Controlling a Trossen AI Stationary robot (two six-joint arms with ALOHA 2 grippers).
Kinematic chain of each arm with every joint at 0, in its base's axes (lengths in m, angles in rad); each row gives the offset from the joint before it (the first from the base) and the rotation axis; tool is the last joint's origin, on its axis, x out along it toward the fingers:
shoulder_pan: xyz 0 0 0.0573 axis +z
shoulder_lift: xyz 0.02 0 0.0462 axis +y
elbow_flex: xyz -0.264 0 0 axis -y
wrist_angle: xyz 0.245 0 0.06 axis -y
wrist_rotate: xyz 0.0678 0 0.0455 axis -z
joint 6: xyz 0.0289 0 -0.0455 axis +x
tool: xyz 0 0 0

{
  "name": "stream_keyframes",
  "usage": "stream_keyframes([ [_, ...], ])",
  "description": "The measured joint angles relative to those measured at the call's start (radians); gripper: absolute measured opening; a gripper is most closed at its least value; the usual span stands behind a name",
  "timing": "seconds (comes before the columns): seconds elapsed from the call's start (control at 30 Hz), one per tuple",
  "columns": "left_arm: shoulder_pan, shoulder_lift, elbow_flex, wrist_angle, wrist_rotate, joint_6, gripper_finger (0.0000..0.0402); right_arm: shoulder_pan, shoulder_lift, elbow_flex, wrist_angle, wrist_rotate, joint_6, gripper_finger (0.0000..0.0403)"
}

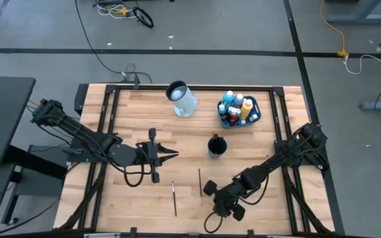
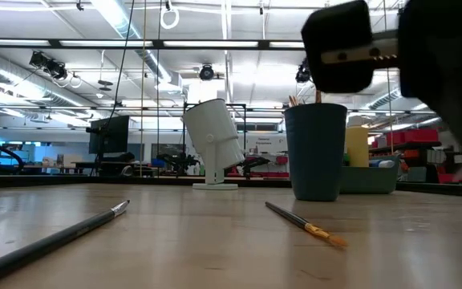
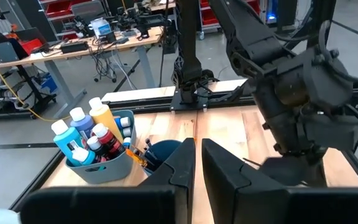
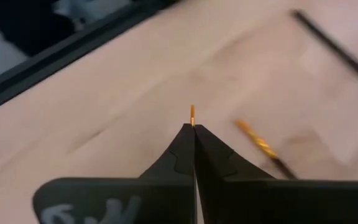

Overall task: Pick & Place Paint Supplies
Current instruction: Put the gold paintbrush into the blue cup

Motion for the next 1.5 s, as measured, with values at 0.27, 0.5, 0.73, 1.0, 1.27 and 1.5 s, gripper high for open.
stream_keyframes([
  [0.27, 0.0, 0.0, 0.0, 0.0, 0.0, 0.0, 0.0038, -0.021, -0.096, 0.0, -0.001, 0.183, 0.176, 0.0],
  [0.5, 0.0, 0.0, 0.0, 0.001, 0.0, 0.0, 0.0038, -0.027, -0.273, 0.002, -0.022, 0.403, 0.161, 0.0],
  [0.73, 0.0, 0.0, 0.0, 0.002, -0.001, 0.0, 0.0038, -0.03, -0.471, -0.008, 0.013, 0.667, 0.096, 0.0],
  [1.0, 0.0, 0.0, 0.0, 0.003, -0.002, 0.0, 0.0039, -0.116, -0.551, -0.326, 0.672, 0.699, -0.004, 0.0],
  [1.27, 0.0, 0.0, 0.0, 0.003, -0.004, 0.028, 0.0039, -0.231, -0.493, -0.63, 1.256, 0.694, 0.02, 0.0],
  [1.5, 0.0, 0.0, 0.0, 0.001, -0.001, 0.025, 0.0039, -0.303, -0.379, -0.678, 1.357, 0.587, 0.076, 0.0],
])
